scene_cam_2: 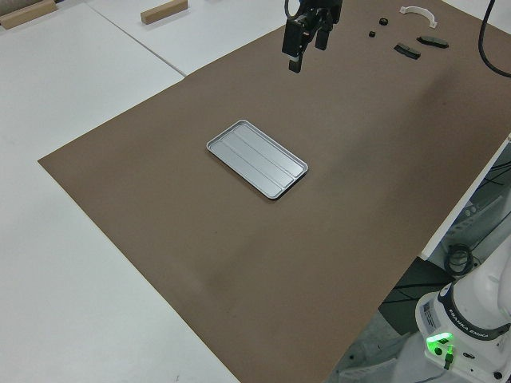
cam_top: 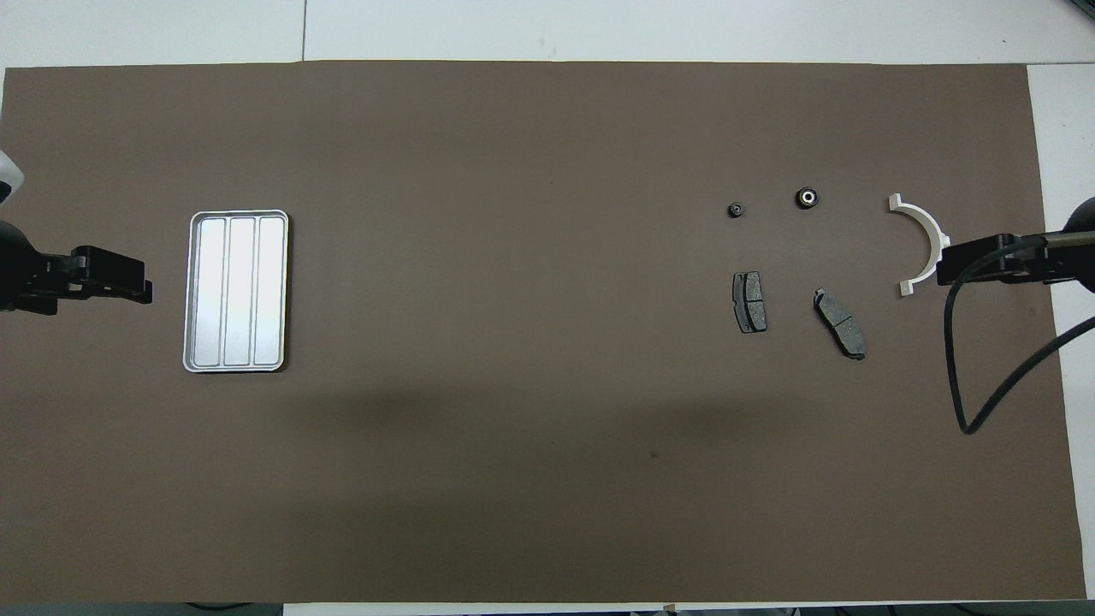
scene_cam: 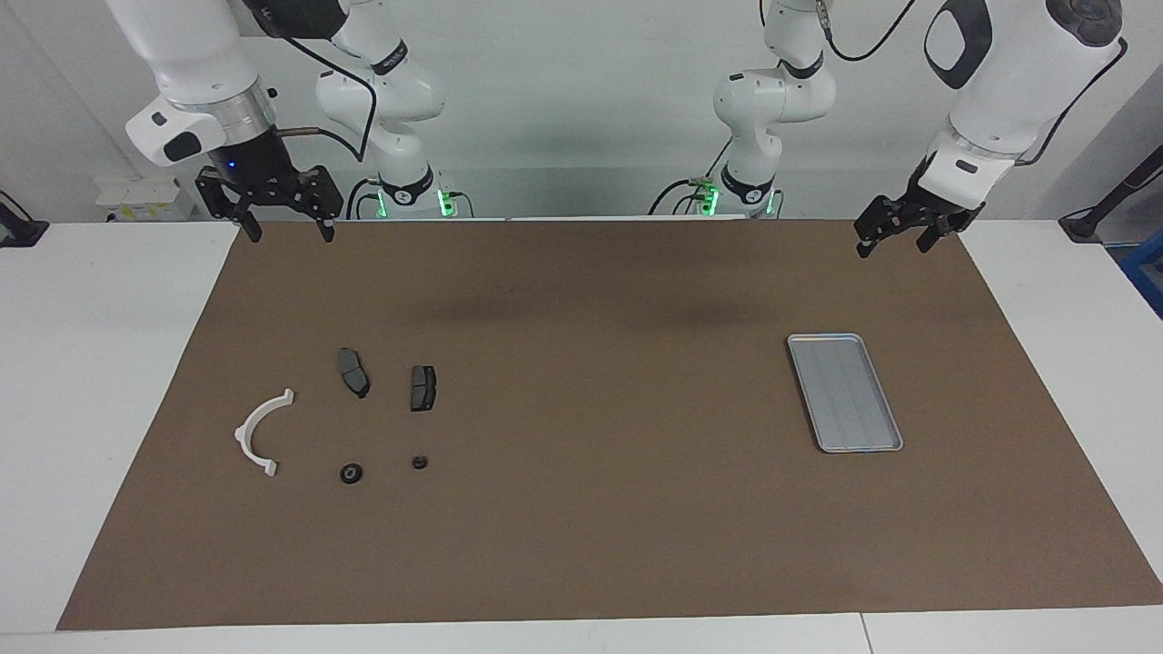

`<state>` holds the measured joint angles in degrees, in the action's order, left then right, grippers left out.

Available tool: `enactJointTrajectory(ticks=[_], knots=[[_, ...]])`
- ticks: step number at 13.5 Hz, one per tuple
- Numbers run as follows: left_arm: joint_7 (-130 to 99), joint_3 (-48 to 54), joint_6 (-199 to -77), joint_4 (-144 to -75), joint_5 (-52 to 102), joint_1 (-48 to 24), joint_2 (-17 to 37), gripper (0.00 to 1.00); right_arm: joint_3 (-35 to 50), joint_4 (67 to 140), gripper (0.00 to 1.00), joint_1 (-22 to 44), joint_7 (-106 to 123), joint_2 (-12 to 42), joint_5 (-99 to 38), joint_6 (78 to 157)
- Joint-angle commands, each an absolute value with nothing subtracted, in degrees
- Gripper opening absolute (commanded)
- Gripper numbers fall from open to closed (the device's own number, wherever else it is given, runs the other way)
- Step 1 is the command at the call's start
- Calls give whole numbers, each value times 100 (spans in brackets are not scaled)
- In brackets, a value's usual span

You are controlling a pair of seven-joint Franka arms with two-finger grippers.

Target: Pick bearing gear from pile to tray

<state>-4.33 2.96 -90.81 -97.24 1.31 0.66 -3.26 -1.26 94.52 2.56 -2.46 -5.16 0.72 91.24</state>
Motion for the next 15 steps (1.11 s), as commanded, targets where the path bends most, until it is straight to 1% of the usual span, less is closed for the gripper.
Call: enactJointTrajectory(ticks=[1, 6, 7, 9, 12, 15], knots=[[-422, 255, -9141, -9809, 141, 18, -413, 100, -97, 9536, 100, 176, -71, -641, 88, 9097], [-422, 255, -9132, -9809, 141, 18, -413, 100, -97, 9729, 100, 281, 123, -581, 97, 9246], [-422, 255, -9132, -9809, 141, 18, -413, 100, -97, 9816, 100, 351, 106, -484, 97, 9472], [-422, 255, -9132, -9809, 141, 18, -413, 100, -97, 9879, 100, 500, -252, -177, 114, 9650], [-422, 255, -9132, -9809, 141, 18, -413, 100, -97, 9870, 100, 685, -685, 446, 132, 10027], [-422, 255, -9132, -9809, 141, 18, -413, 100, -97, 9844, 100, 721, -869, 1202, 158, 10694]])
